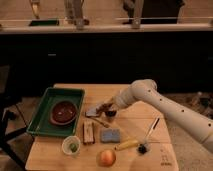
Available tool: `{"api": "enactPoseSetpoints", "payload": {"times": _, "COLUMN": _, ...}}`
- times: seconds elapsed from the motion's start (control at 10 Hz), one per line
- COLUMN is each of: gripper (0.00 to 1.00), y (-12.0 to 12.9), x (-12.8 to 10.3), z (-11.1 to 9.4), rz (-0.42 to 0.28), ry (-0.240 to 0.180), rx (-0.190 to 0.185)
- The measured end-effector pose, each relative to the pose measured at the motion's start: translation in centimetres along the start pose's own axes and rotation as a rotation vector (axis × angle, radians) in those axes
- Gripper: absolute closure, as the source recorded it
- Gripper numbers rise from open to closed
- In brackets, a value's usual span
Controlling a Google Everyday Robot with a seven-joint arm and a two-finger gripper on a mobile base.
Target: Place grapes in metal cup
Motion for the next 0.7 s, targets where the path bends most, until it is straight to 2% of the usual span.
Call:
{"api": "enactPoseSetpoints", "payload": {"times": 0.3, "gripper": 0.20, "y": -0.19, "x": 0.14, "z": -0.16, "rz": 0.007, "ry": -0.014, "rx": 0.015}}
{"api": "enactPoseSetpoints", "payload": {"times": 0.7, "gripper": 0.20, "y": -0.21, "x": 0.10, "z": -0.32, "rz": 0.009, "ry": -0.025, "rx": 0.021}}
